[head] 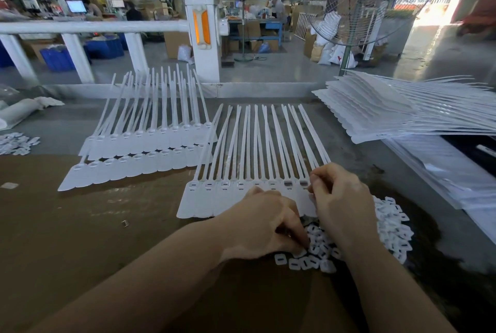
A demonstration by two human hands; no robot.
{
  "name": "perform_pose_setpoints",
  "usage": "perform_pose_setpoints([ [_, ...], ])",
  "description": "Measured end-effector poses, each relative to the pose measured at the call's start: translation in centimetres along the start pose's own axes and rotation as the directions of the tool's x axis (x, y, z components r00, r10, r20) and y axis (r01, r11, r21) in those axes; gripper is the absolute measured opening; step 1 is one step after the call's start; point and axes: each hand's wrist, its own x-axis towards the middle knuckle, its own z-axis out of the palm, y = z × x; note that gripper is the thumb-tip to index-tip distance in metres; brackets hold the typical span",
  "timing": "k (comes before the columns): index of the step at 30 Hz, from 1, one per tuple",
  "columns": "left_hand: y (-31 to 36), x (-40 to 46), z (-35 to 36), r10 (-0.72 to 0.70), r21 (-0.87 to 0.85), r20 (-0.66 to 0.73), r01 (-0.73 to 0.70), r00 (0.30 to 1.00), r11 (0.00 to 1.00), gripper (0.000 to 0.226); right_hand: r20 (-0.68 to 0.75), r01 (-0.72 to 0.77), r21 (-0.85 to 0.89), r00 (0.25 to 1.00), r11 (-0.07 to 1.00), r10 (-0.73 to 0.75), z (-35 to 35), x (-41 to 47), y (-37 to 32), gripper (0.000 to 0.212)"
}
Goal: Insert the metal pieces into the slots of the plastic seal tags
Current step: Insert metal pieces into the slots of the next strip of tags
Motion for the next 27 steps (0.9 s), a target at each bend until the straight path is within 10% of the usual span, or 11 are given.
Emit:
perform_pose_setpoints([
  [10, -0.5, -0.2, 0.1, -0.143, -0.315, -0.155, 0.088, 0.978, 0.945, 0.016, -0.003, 0.035, -0.044, 0.999, 0.998, -0.035, 0.1, 0.0, 0.3, 0.01],
  [20, -1.9, -0.5, -1.6, -0.508, -0.938, -0.195, -0.008, 0.839, 0.347, 0.011, 0.0, 0.049, -0.063, 0.999, 0.997, -0.049, 0.2, 0.1, 0.2, 0.011],
  [27, -2.1, -0.5, -1.7, -0.531, -0.979, -0.144, -0.041, 0.835, 0.199, 0.011, -0.005, 0.054, -0.062, 0.998, 0.997, -0.055, 0.2, 0.0, 0.3, 0.011],
])
